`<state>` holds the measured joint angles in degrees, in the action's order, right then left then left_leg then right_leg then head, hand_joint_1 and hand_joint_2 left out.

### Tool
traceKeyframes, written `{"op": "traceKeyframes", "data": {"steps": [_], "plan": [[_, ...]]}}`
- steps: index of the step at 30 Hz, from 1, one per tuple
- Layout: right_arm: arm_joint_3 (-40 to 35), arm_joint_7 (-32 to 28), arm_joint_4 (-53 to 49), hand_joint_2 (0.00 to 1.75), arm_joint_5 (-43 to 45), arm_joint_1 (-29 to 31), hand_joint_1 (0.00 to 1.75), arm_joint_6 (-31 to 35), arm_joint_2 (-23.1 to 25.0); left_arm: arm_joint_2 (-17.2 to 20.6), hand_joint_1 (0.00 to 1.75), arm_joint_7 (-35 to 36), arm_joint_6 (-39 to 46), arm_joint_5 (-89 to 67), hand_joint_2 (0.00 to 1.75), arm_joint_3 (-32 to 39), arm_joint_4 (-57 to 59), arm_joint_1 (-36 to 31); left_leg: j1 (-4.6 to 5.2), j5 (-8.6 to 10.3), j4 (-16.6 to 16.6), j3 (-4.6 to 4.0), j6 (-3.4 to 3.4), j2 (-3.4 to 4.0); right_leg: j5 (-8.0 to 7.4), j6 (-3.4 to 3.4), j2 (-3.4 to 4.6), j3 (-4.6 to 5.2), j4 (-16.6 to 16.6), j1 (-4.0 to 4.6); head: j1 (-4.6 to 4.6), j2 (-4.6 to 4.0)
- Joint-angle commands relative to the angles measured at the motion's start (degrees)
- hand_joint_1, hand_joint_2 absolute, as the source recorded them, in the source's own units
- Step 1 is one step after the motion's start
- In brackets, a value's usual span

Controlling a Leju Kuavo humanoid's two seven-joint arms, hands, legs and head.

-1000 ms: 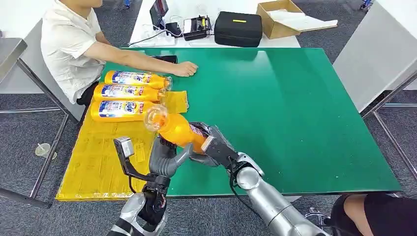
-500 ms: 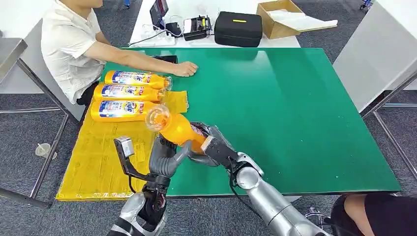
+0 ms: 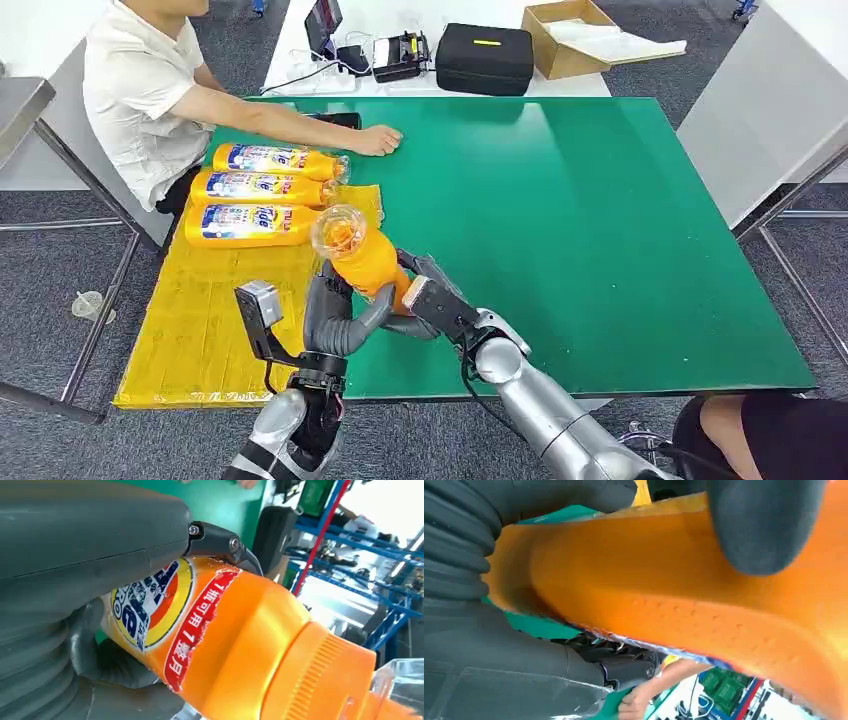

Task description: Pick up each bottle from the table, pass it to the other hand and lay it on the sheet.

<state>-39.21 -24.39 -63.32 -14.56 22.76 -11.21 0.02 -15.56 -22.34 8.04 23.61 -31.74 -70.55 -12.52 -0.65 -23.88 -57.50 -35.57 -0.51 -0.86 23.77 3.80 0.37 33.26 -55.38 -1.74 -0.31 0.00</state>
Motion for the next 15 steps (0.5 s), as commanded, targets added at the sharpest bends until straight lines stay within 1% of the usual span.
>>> {"op": "traceKeyframes", "data": {"steps": [1,7,8,11,12,13,14,15], "plan": [[-6.0,0.3,-1.9,1.75,0.0,1.8,1.75,-1.1,-0.7,0.0,1.75,-1.0,0.7,-2.3,1.75,-0.8,2.8,-2.9,-0.03,-0.1,-0.1,0.17,0.0,0.11,0.08,-0.21,0.01,-0.17,0.0,0.07,0.0,0.0],[-6.3,0.3,-2.2,1.75,0.4,1.8,1.75,-1.4,-0.7,0.1,1.75,-1.4,0.7,-3.3,1.75,-1.0,2.5,-2.9,-0.02,-0.02,0.0,0.05,0.0,0.05,0.02,-0.11,-0.01,-0.05,0.0,0.04,0.0,0.0],[-6.3,0.3,-2.2,1.75,0.4,1.8,1.75,-1.4,-0.7,0.1,1.75,-1.4,0.7,-3.3,1.75,-1.0,2.5,-2.9,-0.02,-0.08,0.0,0.16,0.0,0.09,0.07,-0.19,0.0,-0.16,0.0,0.05,0.0,0.0],[-6.4,0.3,-2.4,1.75,0.5,1.6,1.75,-1.2,-0.8,0.1,1.75,-2.2,1.6,-4.8,1.75,-1.0,1.9,-2.7,-0.02,-0.06,0.0,0.14,0.0,0.08,0.05,-0.18,-0.01,-0.13,0.0,0.05,0.0,0.0],[-5.8,0.4,-2.6,1.75,0.9,1.0,1.68,-0.8,-0.7,0.2,1.75,-2.2,2.2,-5.5,1.75,-0.6,1.7,-2.6,-0.04,-0.12,-0.1,0.23,0.0,0.11,0.1,-0.26,-0.01,-0.23,0.0,0.09,0.0,0.0],[-4.9,0.6,-2.7,1.75,1.5,0.4,0.14,-0.3,-0.3,0.3,1.75,-2.2,2.3,-5.6,1.75,-0.2,1.3,-2.4,-0.03,-0.06,0.0,0.11,0.0,0.07,0.05,-0.17,-0.01,-0.11,0.0,0.06,0.0,0.0],[-4.5,0.9,-2.5,1.75,1.6,0.1,0.0,0.2,-0.1,0.4,1.75,-2.2,2.3,-5.7,1.75,0.1,1.1,-2.4,-0.01,-0.03,0.0,0.08,0.0,0.05,0.03,-0.14,-0.02,-0.08,0.0,0.04,0.0,0.0],[-4.3,1.0,-2.4,1.75,1.6,0.0,0.0,0.8,0.0,0.5,1.75,-2.2,2.3,-5.7,1.75,0.3,0.9,-2.3,-0.04,-0.08,0.0,0.16,0.01,0.06,0.07,-0.2,-0.03,-0.17,0.0,0.08,0.0,0.0]]}}
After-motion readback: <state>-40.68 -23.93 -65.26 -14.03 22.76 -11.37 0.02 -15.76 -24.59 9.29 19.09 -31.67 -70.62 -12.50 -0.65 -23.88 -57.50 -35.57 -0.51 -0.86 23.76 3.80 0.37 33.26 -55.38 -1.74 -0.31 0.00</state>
